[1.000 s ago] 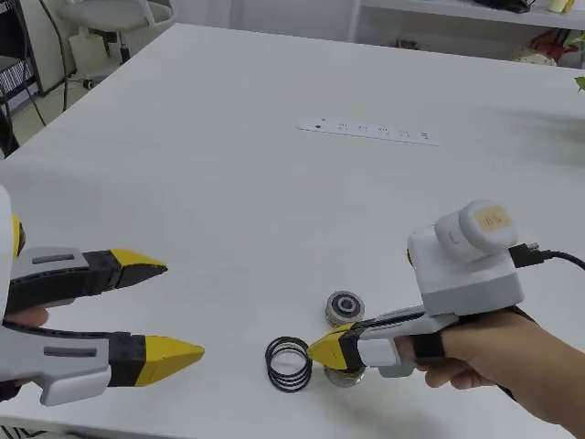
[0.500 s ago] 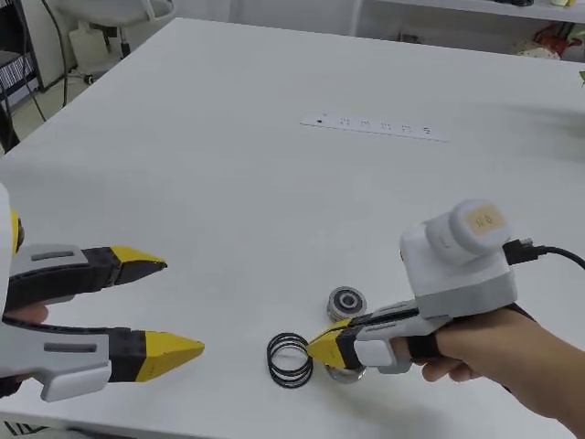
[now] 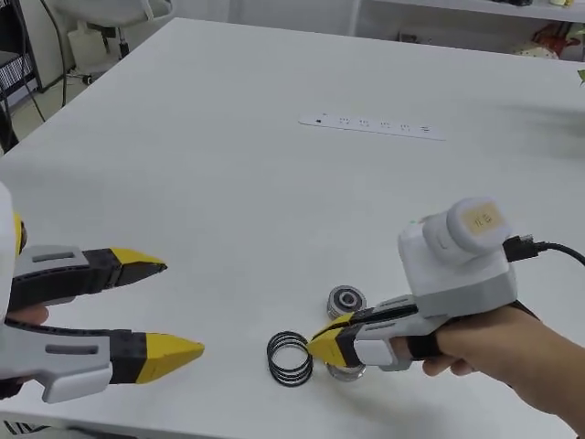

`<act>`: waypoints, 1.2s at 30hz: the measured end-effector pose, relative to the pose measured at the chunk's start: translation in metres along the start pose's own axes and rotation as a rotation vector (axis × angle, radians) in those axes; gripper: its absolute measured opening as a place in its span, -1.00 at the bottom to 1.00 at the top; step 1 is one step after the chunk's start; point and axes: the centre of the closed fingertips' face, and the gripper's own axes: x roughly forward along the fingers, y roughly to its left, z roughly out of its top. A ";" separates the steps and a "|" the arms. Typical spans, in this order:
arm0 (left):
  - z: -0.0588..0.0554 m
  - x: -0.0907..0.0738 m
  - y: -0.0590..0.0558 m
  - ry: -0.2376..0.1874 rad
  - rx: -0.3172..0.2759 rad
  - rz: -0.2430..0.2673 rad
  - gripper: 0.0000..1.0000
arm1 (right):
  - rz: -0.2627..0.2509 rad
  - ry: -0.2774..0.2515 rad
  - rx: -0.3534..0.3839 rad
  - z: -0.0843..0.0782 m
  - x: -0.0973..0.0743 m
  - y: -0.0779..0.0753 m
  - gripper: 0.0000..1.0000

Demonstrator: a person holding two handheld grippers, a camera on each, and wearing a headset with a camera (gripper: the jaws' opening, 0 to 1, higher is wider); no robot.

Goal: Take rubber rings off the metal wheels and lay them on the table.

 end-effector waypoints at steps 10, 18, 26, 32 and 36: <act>0.001 -0.001 -0.001 -0.009 -0.005 0.001 0.13 | -0.011 -0.058 -0.008 0.015 -0.011 0.002 -0.89; 0.001 0.000 -0.003 -0.010 -0.003 -0.006 0.14 | -0.023 -0.100 -0.044 0.028 -0.022 0.006 -0.73; 0.005 -0.001 -0.002 -0.017 0.000 -0.010 0.17 | -0.017 -0.140 -0.134 0.041 -0.039 0.020 -0.50; 0.009 -0.002 -0.002 -0.026 0.009 -0.013 0.20 | -0.033 -0.158 -0.215 0.045 -0.053 0.029 -0.27; 0.012 -0.004 -0.003 -0.035 0.012 -0.013 0.23 | -0.043 -0.169 -0.238 0.042 -0.063 0.035 -0.07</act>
